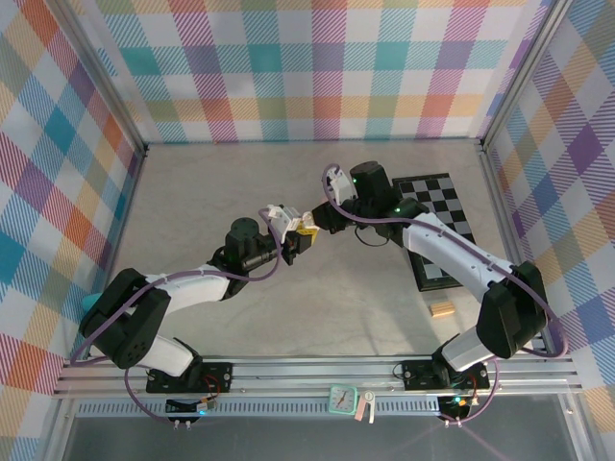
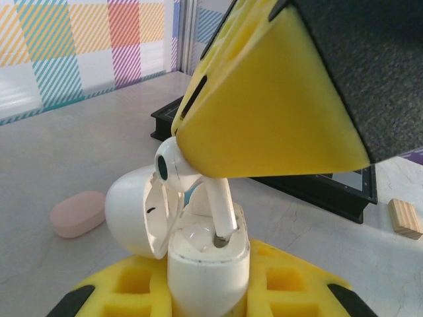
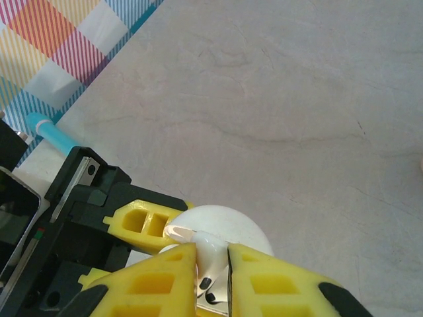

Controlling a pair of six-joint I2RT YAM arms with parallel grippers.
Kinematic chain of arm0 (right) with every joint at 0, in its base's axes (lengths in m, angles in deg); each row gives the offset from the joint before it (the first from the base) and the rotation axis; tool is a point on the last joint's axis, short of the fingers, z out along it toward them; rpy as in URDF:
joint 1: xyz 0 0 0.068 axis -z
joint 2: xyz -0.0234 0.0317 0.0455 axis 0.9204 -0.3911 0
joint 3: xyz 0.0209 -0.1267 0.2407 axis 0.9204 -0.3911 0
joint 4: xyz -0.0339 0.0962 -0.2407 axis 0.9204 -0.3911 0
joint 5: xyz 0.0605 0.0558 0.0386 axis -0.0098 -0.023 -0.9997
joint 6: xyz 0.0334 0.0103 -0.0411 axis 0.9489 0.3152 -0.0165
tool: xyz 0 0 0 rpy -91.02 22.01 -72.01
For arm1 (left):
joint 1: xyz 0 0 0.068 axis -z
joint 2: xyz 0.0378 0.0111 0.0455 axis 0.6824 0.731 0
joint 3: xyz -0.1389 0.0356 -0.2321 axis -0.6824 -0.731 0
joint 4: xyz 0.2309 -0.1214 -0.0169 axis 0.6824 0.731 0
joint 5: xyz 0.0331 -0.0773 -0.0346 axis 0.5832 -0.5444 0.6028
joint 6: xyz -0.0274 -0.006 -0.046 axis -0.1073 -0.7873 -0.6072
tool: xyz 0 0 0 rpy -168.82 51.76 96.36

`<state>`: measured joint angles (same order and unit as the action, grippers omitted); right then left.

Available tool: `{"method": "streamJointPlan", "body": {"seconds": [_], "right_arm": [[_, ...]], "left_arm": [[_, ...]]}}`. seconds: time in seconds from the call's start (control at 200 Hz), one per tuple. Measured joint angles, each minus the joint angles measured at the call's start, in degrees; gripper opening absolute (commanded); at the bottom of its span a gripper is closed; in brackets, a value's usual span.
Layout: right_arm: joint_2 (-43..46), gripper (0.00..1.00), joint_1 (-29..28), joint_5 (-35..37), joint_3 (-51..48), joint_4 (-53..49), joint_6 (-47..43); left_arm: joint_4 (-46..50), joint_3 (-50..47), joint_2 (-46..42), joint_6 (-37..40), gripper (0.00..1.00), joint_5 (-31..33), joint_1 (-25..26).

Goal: Insert the wireless bluetooth earbuds into the charging case

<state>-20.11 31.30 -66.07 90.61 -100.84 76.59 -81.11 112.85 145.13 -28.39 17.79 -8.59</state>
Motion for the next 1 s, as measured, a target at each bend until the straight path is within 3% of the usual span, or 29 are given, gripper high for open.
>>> {"method": "streamJointPlan", "body": {"seconds": [1.0], "right_arm": [[-0.2, 0.21, 0.1, -2.1, -0.2, 0.2, -1.5]], "left_arm": [[0.4, 0.8, 0.0, -1.2, 0.13, -0.1, 0.0]]}}
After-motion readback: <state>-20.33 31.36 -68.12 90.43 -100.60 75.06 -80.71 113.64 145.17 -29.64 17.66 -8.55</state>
